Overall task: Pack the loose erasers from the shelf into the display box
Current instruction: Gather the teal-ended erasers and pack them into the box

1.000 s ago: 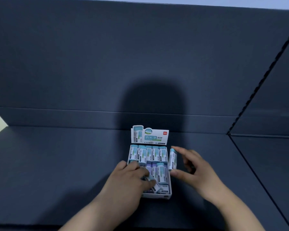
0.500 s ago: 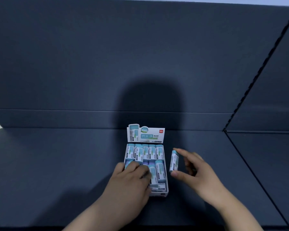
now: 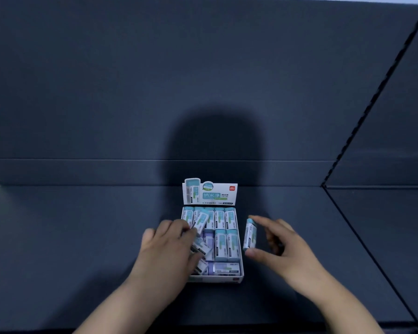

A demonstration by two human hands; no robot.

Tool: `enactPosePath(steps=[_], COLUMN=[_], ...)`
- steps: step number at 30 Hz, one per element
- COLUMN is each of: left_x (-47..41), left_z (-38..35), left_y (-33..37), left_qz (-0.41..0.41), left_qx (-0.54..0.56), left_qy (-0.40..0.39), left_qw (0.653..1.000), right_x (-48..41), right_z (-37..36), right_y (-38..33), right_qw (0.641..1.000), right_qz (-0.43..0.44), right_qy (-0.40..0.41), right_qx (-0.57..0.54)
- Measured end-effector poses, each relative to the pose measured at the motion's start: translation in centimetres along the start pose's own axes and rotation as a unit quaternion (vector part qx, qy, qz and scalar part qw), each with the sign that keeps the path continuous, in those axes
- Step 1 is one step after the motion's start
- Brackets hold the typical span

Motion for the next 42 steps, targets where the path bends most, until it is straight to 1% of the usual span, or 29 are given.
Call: enactPosePath(steps=[4,5,7,11,16,19,22,25,27,31,37,42], left_x=[-0.2,-0.3,-0.5,-1.1,-1.4,-1.5,-1.6,-1.6,-1.5,-1.7,-2.0,-2.2], left_z=[0.6,0.6,0.0,-0.7,-1.6,-1.5,-1.2,-1.7,-2.1,-2.3,-2.0,-1.7], left_y=[-1.1,-1.4,-1.5,-0.4,-0.6,-1.1,-1.4,-1.3,-0.9,-0.1,0.3,0.9], left_qz=[0.076,0.089,0.116,0.140,0.174,0.159,0.125,0.095,0.078,0.052,0.045,0.049], left_qx=[-0.006,-0.009,-0.027,-0.056,-0.055,-0.031,0.029,0.101,0.122,0.112,0.074,0.064], left_qy=[-0.081,-0.075,-0.093,-0.122,-0.148,-0.148,-0.150,-0.183,-0.209,-0.214,-0.176,-0.154], left_qw=[0.994,0.993,0.989,0.981,0.972,0.976,0.980,0.973,0.967,0.969,0.980,0.985], right_x=[-0.2,-0.2,-0.2,-0.3,0.1,0.4,0.5,0.3,0.2,0.1,0.0,0.1], right_z=[-0.7,-0.9,-1.1,-1.3,-1.1,-0.7,-0.6,-0.7,-0.9,-1.0,-0.7,-0.5], right_y=[-0.5,-0.6,-0.6,-0.9,-0.9,-0.6,-0.2,0.1,0.1,0.0,0.4,0.5], right_qw=[1.000,1.000,1.000,1.000,1.000,1.000,0.999,0.999,0.999,0.999,0.999,0.999], right_qz=[0.002,0.002,0.000,-0.001,0.004,-0.004,-0.016,-0.014,-0.005,0.001,-0.010,-0.009], right_qy=[-0.015,-0.017,-0.020,-0.025,-0.017,-0.014,-0.014,-0.012,-0.013,-0.013,-0.011,-0.011], right_qx=[-0.001,-0.006,-0.009,-0.013,-0.018,-0.019,-0.026,-0.028,-0.030,-0.033,-0.032,-0.030])
Point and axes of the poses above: each hand's wrist, its own x-axis away from the middle knuckle, its own z-axis out of the back of the hand, y = z × x, the point moved 8 cm from there along -x, towards the middle knuckle, and after that the axes turned 6 degrees about -y, right-handed, at the moved point
